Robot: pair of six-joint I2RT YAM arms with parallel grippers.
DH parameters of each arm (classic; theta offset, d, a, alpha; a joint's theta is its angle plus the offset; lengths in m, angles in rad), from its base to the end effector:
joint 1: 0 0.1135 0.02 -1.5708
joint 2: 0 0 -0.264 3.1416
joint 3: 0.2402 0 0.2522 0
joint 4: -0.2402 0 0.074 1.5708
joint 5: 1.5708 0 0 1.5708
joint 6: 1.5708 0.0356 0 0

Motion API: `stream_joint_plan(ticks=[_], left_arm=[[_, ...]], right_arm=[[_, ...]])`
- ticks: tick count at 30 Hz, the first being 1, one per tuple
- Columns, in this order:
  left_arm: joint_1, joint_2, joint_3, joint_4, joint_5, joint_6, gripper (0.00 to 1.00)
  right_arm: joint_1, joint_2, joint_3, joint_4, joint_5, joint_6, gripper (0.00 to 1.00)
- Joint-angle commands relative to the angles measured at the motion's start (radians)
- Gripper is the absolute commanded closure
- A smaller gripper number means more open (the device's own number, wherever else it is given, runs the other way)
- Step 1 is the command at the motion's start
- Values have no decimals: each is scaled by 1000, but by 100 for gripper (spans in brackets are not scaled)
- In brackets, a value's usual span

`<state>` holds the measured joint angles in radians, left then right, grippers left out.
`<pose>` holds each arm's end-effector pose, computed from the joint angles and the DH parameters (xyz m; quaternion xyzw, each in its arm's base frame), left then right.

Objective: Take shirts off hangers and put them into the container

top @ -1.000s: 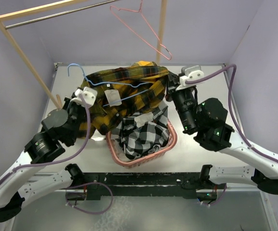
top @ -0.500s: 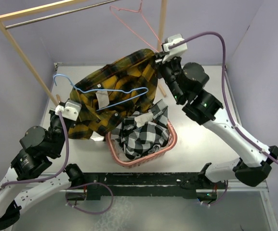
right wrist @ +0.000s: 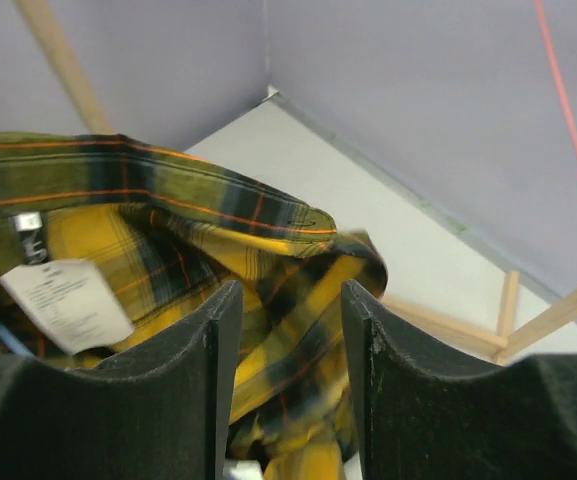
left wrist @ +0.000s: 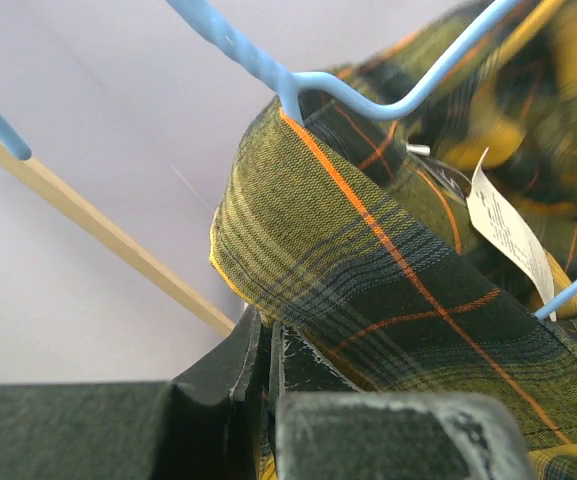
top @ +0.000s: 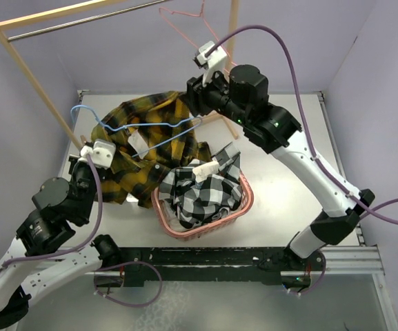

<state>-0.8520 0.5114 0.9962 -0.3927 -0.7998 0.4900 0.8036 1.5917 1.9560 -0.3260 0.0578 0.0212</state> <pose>0.0699 -0.0411 0.4190 0.1606 0.6650 0.1355 0.7167 0.2392 0.2451 0.5250 -0.2450 0.6487 0.2703 0.6679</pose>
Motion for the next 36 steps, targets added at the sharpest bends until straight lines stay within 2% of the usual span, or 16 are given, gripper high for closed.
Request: stream_joint_plan(ticks=[1, 4, 6, 9, 12, 16, 23, 36], left_arm=[[4, 28, 76, -32, -25, -36, 100], [4, 27, 89, -72, 23, -60, 100], [4, 17, 87, -94, 106, -65, 100], [4, 3, 69, -119, 278, -53, 100], [4, 15, 65, -159, 384, -53, 100], [4, 24, 65, -169, 510, -50, 100], [5, 82, 88, -138, 563, -44, 100], [4, 97, 86, -70, 508, -18, 100]], right_arm=[[-1, -116, 37, -90, -115, 20, 53], [-1, -202, 7, -116, -119, 15, 54], [-1, -239, 10, -156, -155, 7, 56], [-1, -267, 46, -261, -278, -8, 58], [-1, -287, 55, -360, -413, -21, 59], [-1, -324, -17, -415, -517, -46, 60], [-1, -314, -98, -440, -643, -21, 61], [-1, -279, -160, -431, -636, 42, 64]])
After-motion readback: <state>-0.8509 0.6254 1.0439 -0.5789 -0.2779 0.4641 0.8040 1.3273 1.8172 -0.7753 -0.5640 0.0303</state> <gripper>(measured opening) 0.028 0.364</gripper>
